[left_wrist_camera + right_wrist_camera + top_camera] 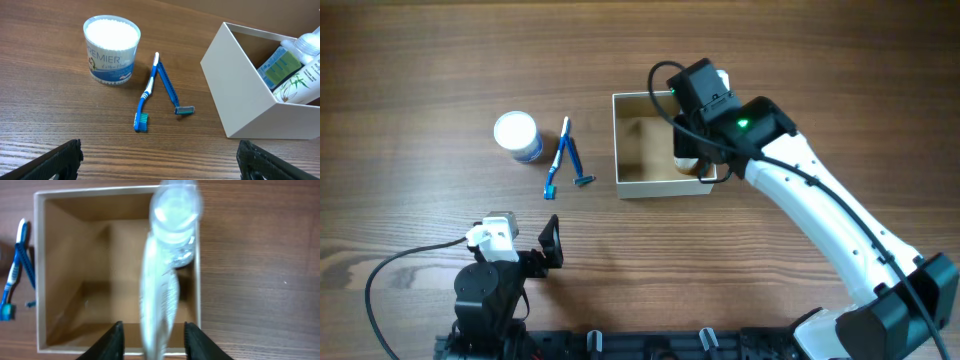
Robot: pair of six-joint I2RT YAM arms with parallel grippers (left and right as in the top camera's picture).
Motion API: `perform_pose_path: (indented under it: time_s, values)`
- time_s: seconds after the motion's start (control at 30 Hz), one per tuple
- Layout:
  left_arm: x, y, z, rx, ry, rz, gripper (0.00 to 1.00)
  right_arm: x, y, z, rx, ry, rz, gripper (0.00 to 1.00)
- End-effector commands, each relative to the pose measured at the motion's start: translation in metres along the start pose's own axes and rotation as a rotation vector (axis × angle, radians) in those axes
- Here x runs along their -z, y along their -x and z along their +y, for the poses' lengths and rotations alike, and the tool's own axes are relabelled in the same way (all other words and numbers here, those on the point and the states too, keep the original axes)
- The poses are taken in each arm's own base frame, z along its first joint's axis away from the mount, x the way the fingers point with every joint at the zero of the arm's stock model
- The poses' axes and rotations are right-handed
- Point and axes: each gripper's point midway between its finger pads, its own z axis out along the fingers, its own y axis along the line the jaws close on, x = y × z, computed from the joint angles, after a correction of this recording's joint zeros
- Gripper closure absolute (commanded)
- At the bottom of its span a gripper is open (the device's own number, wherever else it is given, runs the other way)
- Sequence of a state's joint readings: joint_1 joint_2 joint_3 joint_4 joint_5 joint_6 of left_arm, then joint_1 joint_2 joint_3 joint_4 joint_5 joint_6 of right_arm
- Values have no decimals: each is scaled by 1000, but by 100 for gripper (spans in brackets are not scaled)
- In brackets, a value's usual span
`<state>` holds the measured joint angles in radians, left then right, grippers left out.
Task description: Pack container
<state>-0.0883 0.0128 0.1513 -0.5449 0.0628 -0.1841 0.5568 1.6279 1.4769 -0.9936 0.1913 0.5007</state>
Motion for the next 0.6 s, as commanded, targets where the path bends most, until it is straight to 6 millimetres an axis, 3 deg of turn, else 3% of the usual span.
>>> perform_pose_path:
  time_s: [0.0, 0.13, 0.2, 0.27, 0.3, 0.4, 0.57]
  values:
    - [0, 1, -1, -14, -11, -8, 0, 9, 11, -15, -62, 13, -23, 46]
    - [0, 1, -1, -14, -11, -8, 0, 77, 27, -32, -68, 128, -163, 31]
    - [0, 1, -1, -14, -11, -8, 0, 117, 29, -58, -121, 134, -255, 23]
    - [0, 1, -1, -14, -11, -8, 0, 141, 29, -91, -217, 103, -315, 11]
    - [0, 1, -1, -14, -11, -8, 0, 148, 27, -112, -296, 73, -333, 3]
    - [0, 1, -1, -14, -11, -8, 0, 148, 17, -156, -505, 15, -303, 0]
    - [0, 3, -2, -15, -13, -16, 0, 139, 10, -167, -552, 3, -250, 0]
